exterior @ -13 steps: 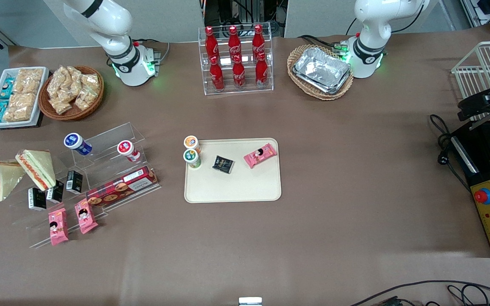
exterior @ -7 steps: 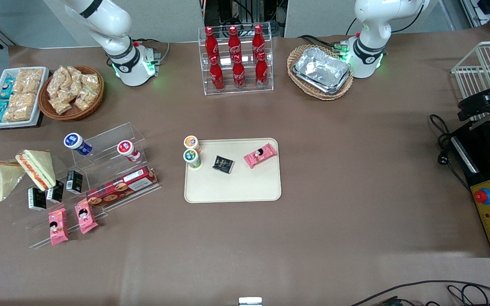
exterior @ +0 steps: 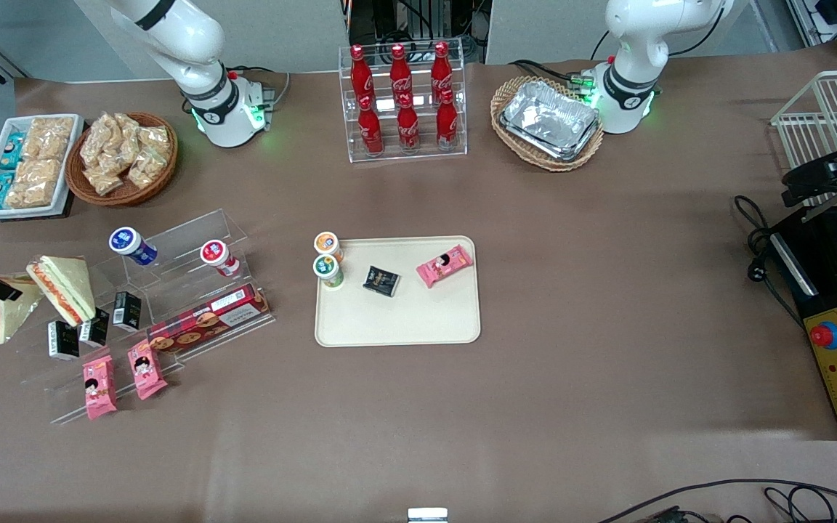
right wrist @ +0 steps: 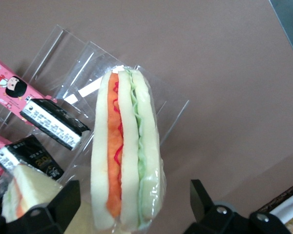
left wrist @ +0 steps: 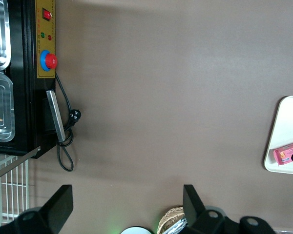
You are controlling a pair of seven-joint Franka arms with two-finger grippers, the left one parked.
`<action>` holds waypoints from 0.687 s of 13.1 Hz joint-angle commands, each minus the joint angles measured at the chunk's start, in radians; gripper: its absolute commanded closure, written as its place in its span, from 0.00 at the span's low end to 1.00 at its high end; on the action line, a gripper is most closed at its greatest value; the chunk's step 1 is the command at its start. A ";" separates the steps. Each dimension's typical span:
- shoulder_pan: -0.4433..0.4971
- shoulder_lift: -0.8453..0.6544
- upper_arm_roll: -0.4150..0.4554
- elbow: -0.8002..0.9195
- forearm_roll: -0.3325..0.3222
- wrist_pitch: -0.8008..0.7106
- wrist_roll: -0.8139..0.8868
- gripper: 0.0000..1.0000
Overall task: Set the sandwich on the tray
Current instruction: 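Close the right gripper on the wrapped sandwich and lift it, then carry the sandwich with the right gripper over to the cream tray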
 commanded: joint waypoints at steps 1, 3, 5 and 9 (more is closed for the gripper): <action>-0.006 -0.008 0.007 -0.046 -0.031 0.066 -0.007 0.00; -0.006 0.006 0.007 -0.046 -0.068 0.084 -0.007 0.06; -0.006 0.018 0.007 -0.045 -0.071 0.101 -0.007 0.34; -0.004 0.024 0.008 -0.036 -0.071 0.118 0.007 0.82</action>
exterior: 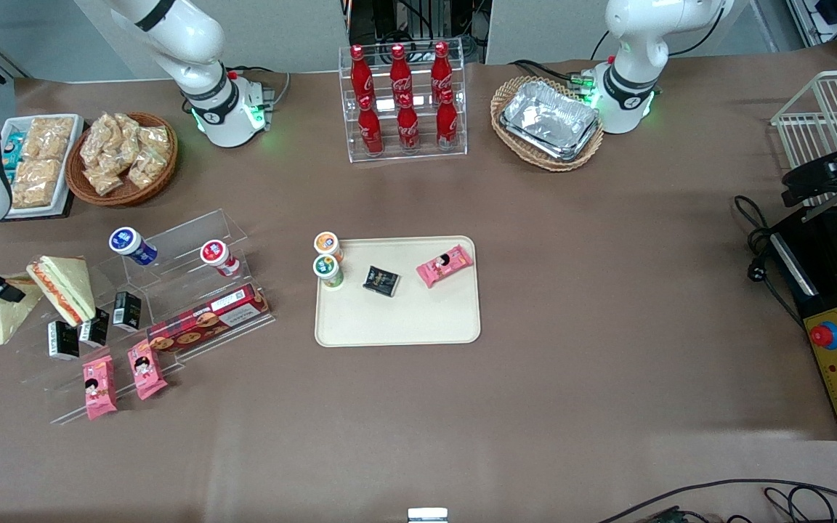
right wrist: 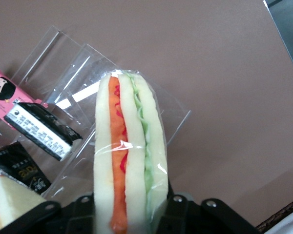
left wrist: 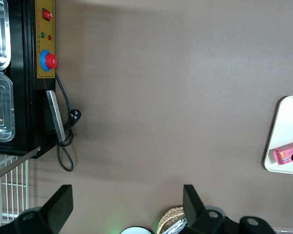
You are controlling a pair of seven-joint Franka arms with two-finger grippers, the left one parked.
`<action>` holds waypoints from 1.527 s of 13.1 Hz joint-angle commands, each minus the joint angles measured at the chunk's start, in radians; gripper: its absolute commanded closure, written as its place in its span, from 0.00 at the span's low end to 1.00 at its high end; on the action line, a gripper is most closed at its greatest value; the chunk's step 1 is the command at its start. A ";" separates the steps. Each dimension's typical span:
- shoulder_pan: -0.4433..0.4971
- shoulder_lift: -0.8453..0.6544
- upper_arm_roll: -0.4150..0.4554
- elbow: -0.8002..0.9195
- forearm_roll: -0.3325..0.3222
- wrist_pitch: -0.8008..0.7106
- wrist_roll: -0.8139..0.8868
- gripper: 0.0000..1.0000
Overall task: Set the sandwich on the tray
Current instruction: 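Carry the sandwich with the right gripper over to the cream tray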
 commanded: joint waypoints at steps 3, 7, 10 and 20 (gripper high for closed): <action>-0.004 -0.032 0.009 0.057 -0.022 -0.048 0.000 0.93; 0.006 -0.085 0.016 0.270 0.107 -0.396 0.028 0.94; 0.090 -0.092 0.020 0.370 0.132 -0.608 0.228 0.93; 0.699 -0.096 0.020 0.372 0.190 -0.714 1.260 0.93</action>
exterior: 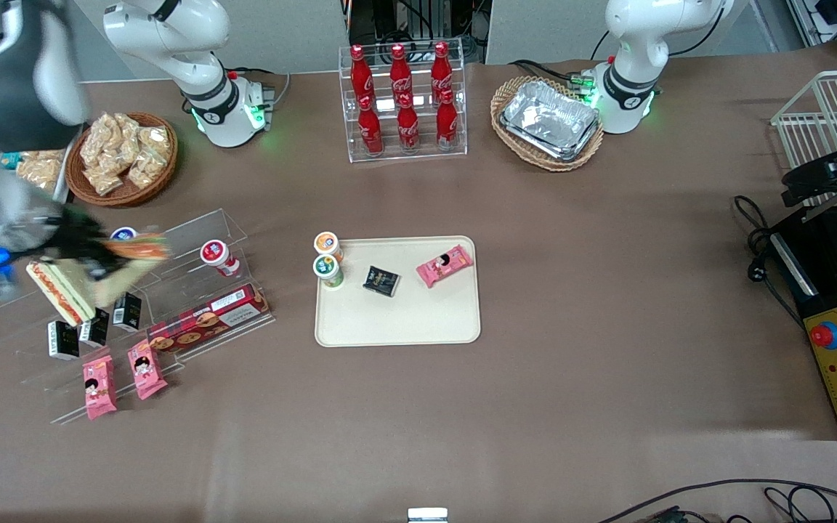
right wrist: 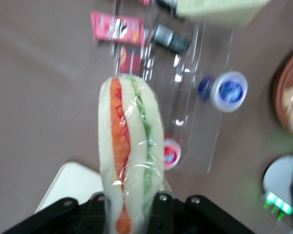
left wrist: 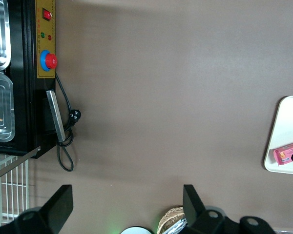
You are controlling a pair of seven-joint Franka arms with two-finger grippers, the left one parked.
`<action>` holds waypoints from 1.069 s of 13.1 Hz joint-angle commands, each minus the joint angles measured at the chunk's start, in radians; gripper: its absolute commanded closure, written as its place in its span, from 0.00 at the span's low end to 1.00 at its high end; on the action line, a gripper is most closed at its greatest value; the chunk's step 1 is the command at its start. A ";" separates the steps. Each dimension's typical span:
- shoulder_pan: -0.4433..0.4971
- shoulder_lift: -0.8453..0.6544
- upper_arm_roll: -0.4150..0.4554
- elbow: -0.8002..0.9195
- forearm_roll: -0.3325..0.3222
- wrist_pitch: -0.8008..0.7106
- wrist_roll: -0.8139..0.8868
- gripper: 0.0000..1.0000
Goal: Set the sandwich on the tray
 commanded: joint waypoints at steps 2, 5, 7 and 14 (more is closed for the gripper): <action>0.270 0.082 -0.013 0.014 0.036 0.045 0.436 0.93; 0.408 0.173 -0.013 0.014 0.037 0.172 0.683 0.93; 0.493 0.230 -0.015 0.012 0.069 0.273 0.792 0.93; 0.615 0.496 -0.018 0.063 0.065 0.656 1.067 0.97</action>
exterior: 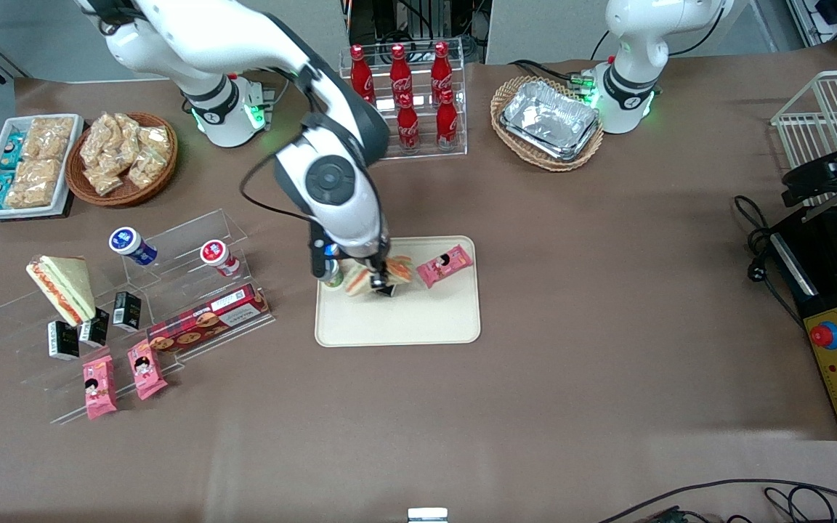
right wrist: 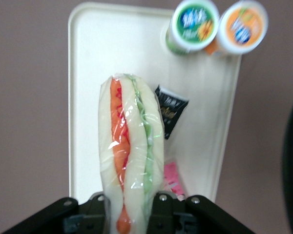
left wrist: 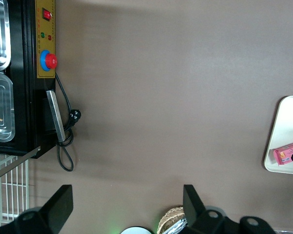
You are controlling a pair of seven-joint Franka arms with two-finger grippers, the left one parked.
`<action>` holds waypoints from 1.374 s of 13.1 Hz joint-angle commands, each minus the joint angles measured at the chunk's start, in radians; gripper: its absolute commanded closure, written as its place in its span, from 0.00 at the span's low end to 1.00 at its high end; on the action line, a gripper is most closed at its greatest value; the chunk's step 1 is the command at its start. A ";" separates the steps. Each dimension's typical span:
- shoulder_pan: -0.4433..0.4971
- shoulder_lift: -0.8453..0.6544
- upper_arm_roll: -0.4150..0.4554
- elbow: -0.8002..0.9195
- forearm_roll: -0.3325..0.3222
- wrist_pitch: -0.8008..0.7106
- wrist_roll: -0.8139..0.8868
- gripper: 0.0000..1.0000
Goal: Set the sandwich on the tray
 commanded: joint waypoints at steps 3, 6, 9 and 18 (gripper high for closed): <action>0.026 0.193 -0.022 0.158 0.012 0.097 0.069 1.00; 0.023 0.224 -0.035 0.163 -0.006 0.160 0.069 1.00; 0.026 0.247 -0.059 0.161 -0.025 0.195 0.067 1.00; 0.009 0.289 -0.071 0.161 -0.029 0.239 0.069 0.07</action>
